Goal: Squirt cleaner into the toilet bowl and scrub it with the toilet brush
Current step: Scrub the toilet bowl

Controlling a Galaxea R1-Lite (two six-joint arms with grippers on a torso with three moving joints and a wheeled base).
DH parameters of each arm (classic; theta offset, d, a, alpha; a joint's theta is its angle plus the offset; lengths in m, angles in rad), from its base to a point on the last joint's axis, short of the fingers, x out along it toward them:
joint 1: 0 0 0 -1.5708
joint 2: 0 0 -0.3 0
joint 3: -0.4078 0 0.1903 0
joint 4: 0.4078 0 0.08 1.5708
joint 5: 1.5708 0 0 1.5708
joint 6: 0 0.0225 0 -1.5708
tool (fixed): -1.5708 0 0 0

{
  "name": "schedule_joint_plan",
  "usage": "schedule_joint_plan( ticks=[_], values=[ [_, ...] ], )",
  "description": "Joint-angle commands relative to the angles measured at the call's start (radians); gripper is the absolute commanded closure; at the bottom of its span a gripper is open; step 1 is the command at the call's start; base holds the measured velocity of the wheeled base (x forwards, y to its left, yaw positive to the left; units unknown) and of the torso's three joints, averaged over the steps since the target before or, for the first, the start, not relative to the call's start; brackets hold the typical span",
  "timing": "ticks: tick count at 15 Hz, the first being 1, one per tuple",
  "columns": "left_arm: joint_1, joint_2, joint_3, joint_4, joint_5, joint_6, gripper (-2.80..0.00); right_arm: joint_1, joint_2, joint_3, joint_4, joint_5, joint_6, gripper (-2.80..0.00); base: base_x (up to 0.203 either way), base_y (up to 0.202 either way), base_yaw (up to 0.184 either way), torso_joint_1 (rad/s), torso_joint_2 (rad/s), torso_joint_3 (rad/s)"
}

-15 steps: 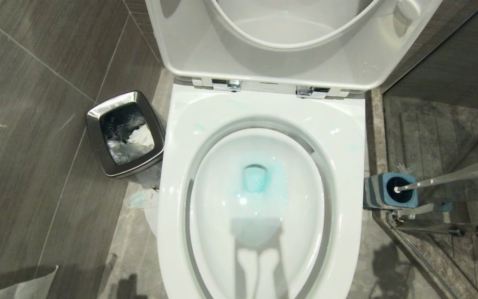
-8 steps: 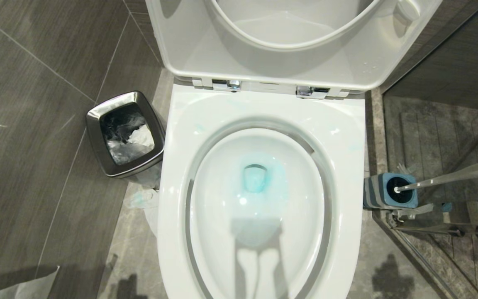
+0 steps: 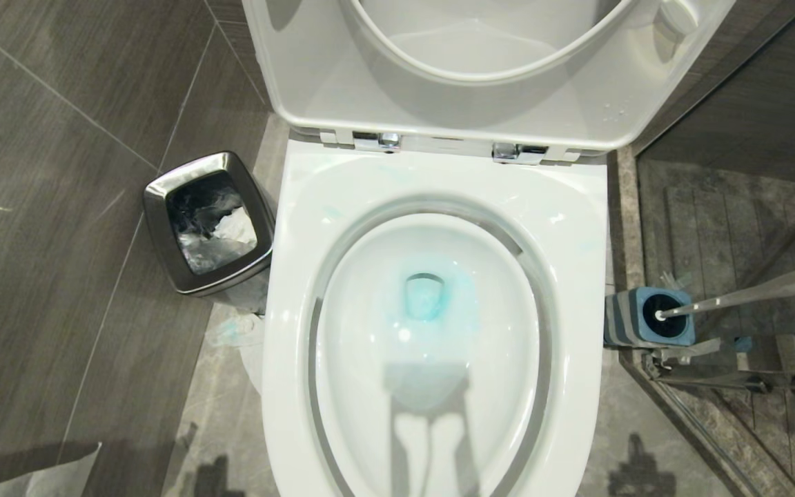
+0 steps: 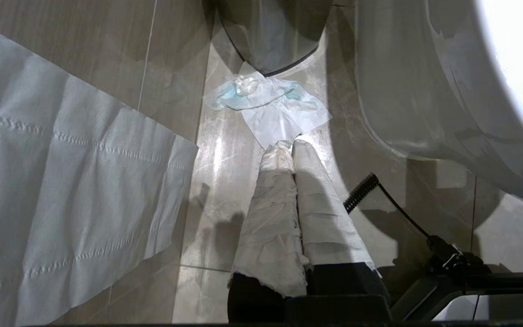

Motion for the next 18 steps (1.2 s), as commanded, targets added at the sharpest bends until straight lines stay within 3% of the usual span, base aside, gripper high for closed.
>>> schedule_joint_plan(
  ticks=[1, 4, 18],
  values=[
    [0.0, 0.0, 0.0, 0.0, 0.0, -0.001, 0.0, 0.0, -0.004, 0.21, -0.149, 0.005, -0.001, 0.0, 0.0, 0.0, 0.0, 0.0, 0.0, 0.0],
    [0.0, 0.0, 0.0, 0.0, 0.0, -0.001, 0.0, 0.0, -0.004, 0.315, -0.192, 0.085, -0.01, 0.0, 0.0, 0.0, 0.0, 0.0, 0.0, 0.0],
    [0.0, 0.0, 0.0, 0.0, 0.0, 0.0, 0.0, 0.0, -0.004, 0.312, -0.152, 0.086, 0.004, 0.0, 0.0, 0.0, 0.0, 0.0, 0.0, 0.0]
  ],
)
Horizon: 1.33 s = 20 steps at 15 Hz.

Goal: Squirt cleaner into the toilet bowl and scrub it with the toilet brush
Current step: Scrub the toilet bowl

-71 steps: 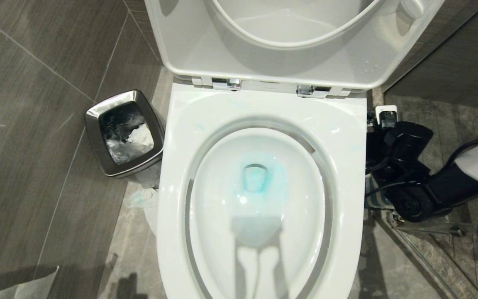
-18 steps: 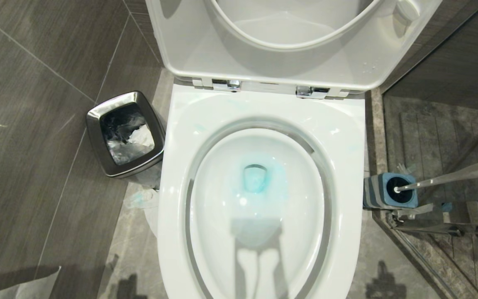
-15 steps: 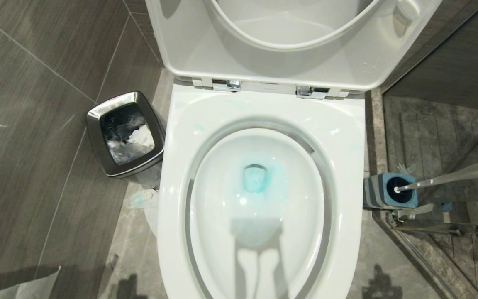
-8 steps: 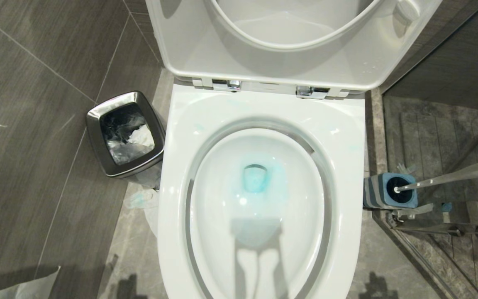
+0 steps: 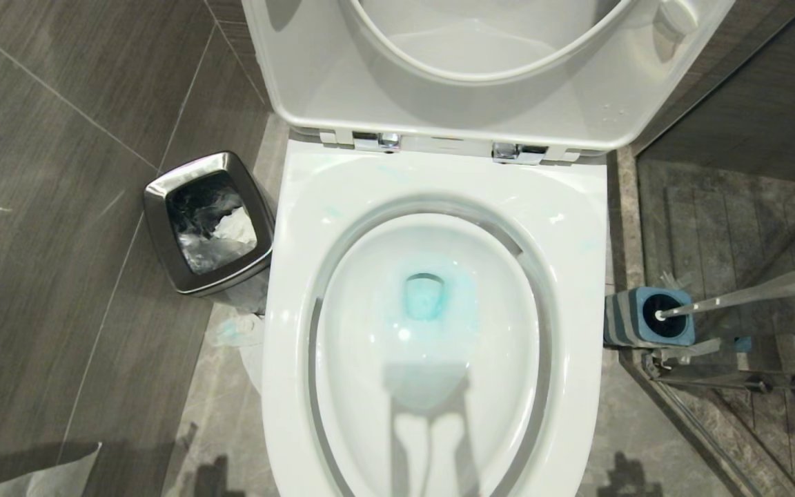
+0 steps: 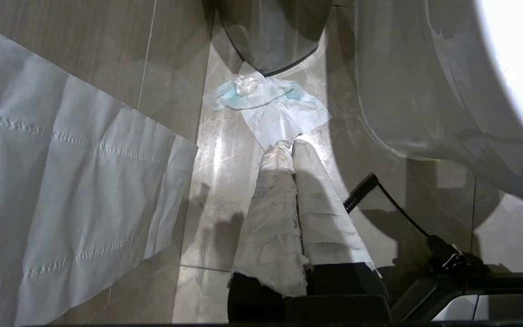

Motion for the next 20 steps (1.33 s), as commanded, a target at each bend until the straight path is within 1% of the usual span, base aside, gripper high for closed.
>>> schedule_joint_plan(
  ticks=[1, 12, 17, 20],
  values=[
    [0.0, 0.0, 0.0, 0.0, 0.0, 0.0, 0.0, 0.0, 0.004, 0.0, 0.0, 0.001, 0.0, 0.0, 0.0, 0.0, 0.0, 0.0, 0.0, 0.0],
    [0.0, 0.0, 0.0, 0.0, 0.0, 0.001, 0.0, 0.0, 0.004, 0.001, 0.0, 0.001, 0.0, 0.0, 0.0, 0.0, 0.0, 0.0, 0.0, 0.0],
    [0.0, 0.0, 0.0, 0.0, 0.0, 0.0, 0.0, 0.0, 0.004, 0.0, -0.002, 0.002, -0.015, 0.0, 0.0, 0.0, 0.0, 0.0, 0.0, 0.0],
    [0.0, 0.0, 0.0, 0.0, 0.0, 0.0, 0.0, 0.0, 0.004, -0.062, 0.023, 0.002, -0.01, 0.0, 0.0, 0.0, 0.0, 0.0, 0.0, 0.0]
  ],
)
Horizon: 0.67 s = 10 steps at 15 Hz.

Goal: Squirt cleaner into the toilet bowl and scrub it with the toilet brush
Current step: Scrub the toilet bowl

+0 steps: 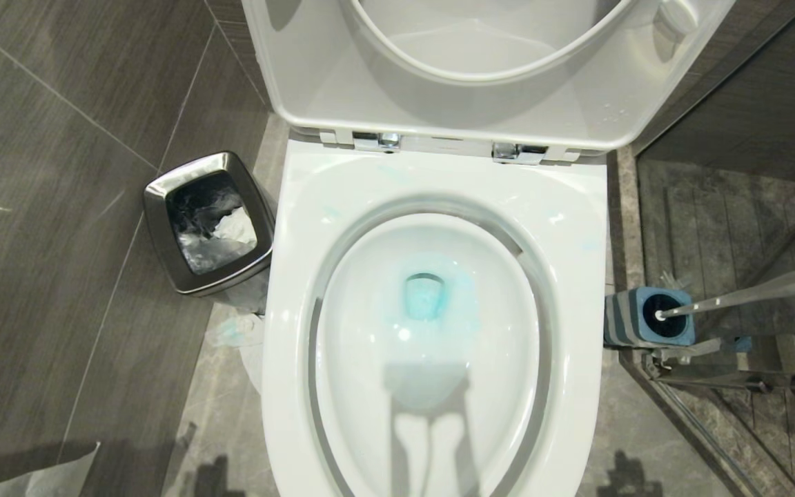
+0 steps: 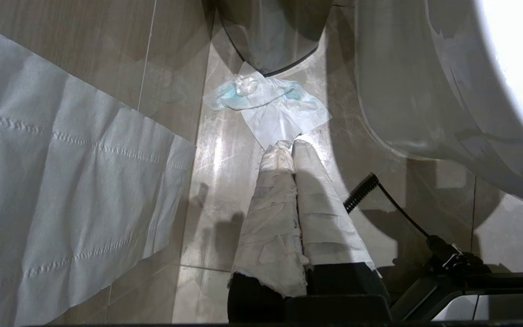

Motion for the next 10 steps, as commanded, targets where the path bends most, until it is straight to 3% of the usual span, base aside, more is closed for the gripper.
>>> schedule_joint_plan(
  ticks=[1, 6, 10],
  values=[
    [0.0, 0.0, 0.0, 0.0, 0.0, 0.001, 0.0, 0.0, 0.002, -0.066, 0.046, 0.0, 0.0, 0.0, 0.0, 0.0, 0.0, 0.0, 0.0, 0.0],
    [0.0, 0.0, 0.0, 0.0, 0.0, -0.001, 0.0, 0.0, 0.159, -0.308, 0.194, -0.04, 0.001, 0.0, 0.0, 0.0, 0.0, 0.0, 0.0, 0.0],
    [0.001, 0.0, 0.0, 0.0, 0.0, -0.001, 0.0, 0.0, 0.396, -0.557, 0.224, -0.157, 0.0, 0.0, 0.0, 0.0, 0.0, 0.0, 0.0, 0.0]
  ],
)
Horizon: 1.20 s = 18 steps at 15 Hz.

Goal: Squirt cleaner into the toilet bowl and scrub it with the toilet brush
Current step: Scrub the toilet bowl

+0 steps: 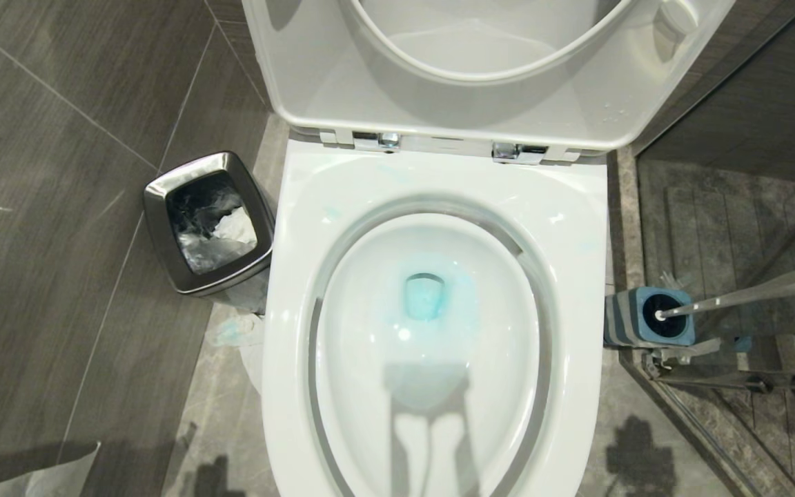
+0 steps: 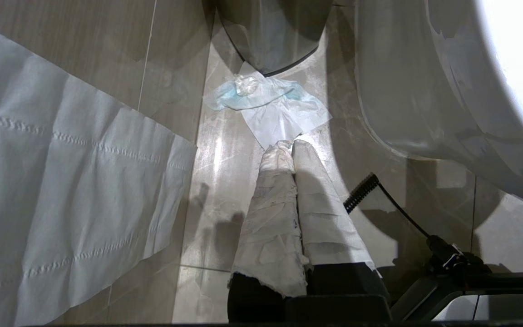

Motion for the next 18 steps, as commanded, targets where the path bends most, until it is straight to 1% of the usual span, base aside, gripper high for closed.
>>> schedule_joint_plan(
  ticks=[1, 2, 4, 6, 7, 8, 10, 12, 13, 14, 15, 16, 18],
  values=[
    [0.0, 0.0, 0.0, 0.0, 0.001, 0.0, 0.0, 0.0, 0.173, -0.149, 0.025, -0.056, -0.001, 0.0, 0.0, 0.0, 0.0, 0.0, 0.0, 0.0],
    [0.0, 0.0, 0.0, 0.0, 0.0, -0.001, 0.0, 0.0, 0.209, -0.198, 0.064, -0.085, -0.001, 0.0, 0.0, 0.0, 0.0, 0.0, 0.0, 0.0],
    [0.0, 0.0, 0.0, 0.0, 0.0, -0.001, 0.0, -0.002, 0.292, -0.276, 0.149, -0.175, 0.001, 0.0, 0.0, 0.0, 0.0, 0.0, 0.0, 0.0],
    [0.0, 0.0, 0.0, 0.0, 0.0, -0.001, 0.0, -0.006, 0.367, -0.297, 0.171, -0.237, 0.017, 0.0, 0.0, 0.0, 0.0, 0.0, 0.0, 0.0],
    [0.0, 0.0, 0.0, 0.0, 0.0, 0.001, 0.0, -0.013, 0.399, -0.295, 0.183, -0.257, 0.025, 0.0, 0.0, 0.0, 0.0, 0.0, 0.0, 0.0],
    [0.0, 0.0, 0.0, 0.0, 0.0, -0.001, 0.0, -0.017, 0.428, -0.289, 0.201, -0.265, 0.036, 0.0, 0.0, 0.0, 0.0, 0.0, 0.0, 0.0],
    [0.0, 0.0, 0.0, 0.0, 0.0, 0.001, 0.0, -0.016, 0.501, -0.263, 0.224, -0.27, 0.087, 0.0, 0.0, 0.0, 0.0, 0.0, 0.0, 0.0],
    [0.002, 0.0, 0.0, 0.0, 0.0, 0.001, 0.0, -0.014, 0.581, -0.239, 0.228, -0.265, 0.156, 0.0, 0.0, 0.0, 0.0, 0.0, 0.0, 0.0],
    [0.0, 0.0, 0.0, 0.0, 0.0, 0.001, 0.0, -0.006, 0.618, -0.228, 0.224, -0.25, 0.2, 0.0, 0.0, 0.0, 0.0, 0.0, 0.0, 0.0],
    [0.0, 0.0, 0.0, 0.0, 0.0, 0.001, 0.0, 0.027, 0.633, -0.214, 0.214, -0.231, 0.224, 0.0, 0.0, 0.0, 0.0, 0.0, 0.0, 0.0],
    [0.0, 0.0, -0.001, 0.0, 0.0, 0.0, 0.0, 0.081, 0.644, -0.188, 0.179, -0.223, 0.239, 0.0, 0.0, 0.0, 0.0, 0.0, 0.0, 0.0],
    [0.0, 0.0, 0.0, 0.0, 0.0, 0.001, 0.0, 0.112, 0.653, -0.139, 0.102, -0.222, 0.247, 0.0, 0.0, 0.0, 0.0, 0.0, 0.0, 0.0],
    [0.0, 0.0, 0.0, 0.0, 0.0, 0.0, 0.0, 0.128, 0.687, -0.039, -0.094, -0.224, 0.245, 0.0, 0.0, 0.0, 0.0, 0.0, 0.0, 0.0]
  ],
)
